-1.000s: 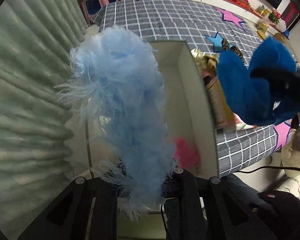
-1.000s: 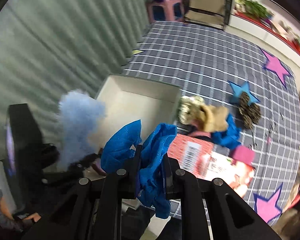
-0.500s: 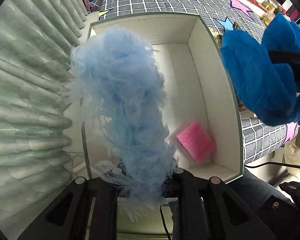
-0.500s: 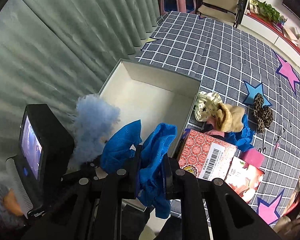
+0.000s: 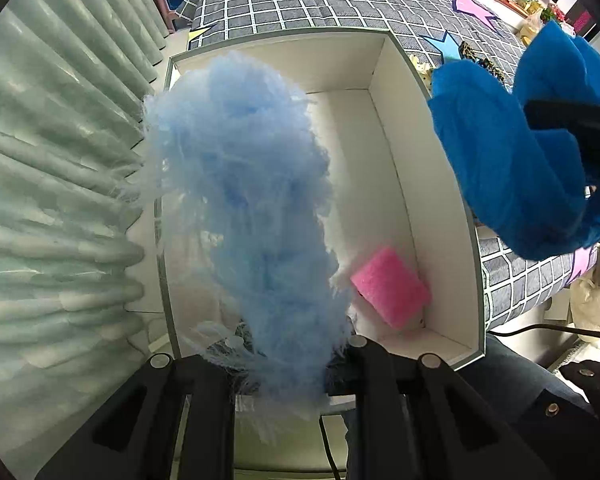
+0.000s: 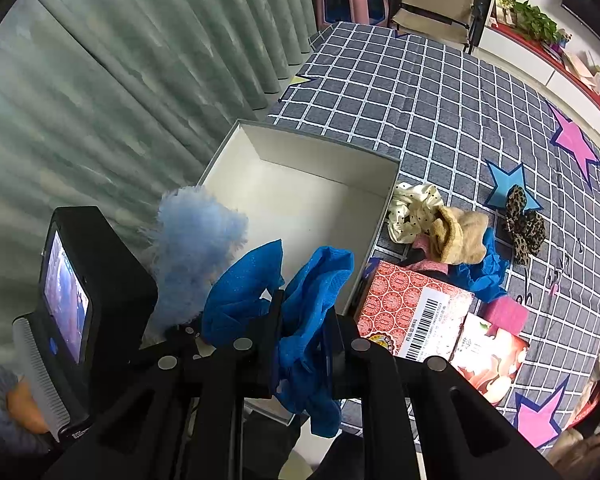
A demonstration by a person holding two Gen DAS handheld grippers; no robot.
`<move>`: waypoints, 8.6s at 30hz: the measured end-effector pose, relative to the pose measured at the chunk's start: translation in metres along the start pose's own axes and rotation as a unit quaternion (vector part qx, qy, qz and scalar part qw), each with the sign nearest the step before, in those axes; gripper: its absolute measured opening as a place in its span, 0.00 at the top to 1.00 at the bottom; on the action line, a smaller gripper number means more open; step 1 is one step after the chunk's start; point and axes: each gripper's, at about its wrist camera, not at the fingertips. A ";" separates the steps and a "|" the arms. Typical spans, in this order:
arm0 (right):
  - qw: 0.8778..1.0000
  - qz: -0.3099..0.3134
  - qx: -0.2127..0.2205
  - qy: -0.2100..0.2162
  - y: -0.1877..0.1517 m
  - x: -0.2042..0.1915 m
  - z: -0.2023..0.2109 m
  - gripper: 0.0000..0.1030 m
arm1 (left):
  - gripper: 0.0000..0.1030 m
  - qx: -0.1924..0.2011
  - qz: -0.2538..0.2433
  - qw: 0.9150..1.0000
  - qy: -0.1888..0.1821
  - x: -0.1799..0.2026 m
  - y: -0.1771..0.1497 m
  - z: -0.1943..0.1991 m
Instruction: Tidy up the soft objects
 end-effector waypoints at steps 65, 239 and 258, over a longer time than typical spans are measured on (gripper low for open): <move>1.000 0.014 -0.007 -0.001 -0.002 -0.006 -0.003 0.84 | 0.82 -0.001 0.001 1.000 -0.002 -0.001 0.003 -0.001; 0.925 -0.380 -0.006 -0.002 -0.140 0.323 0.018 0.81 | 0.83 -0.001 -0.311 0.944 -0.114 0.282 0.135 0.023; 0.935 -0.354 0.033 -0.023 -0.143 0.237 0.042 0.81 | 0.83 0.077 -0.256 0.958 -0.102 0.204 0.096 0.074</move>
Point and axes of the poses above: each gripper's, at about its wrist camera, not at the fingertips, and z roughly against the way its jaws point, x to its right, y to its top, and after that the axes turned 4 degrees about -z, right-handed
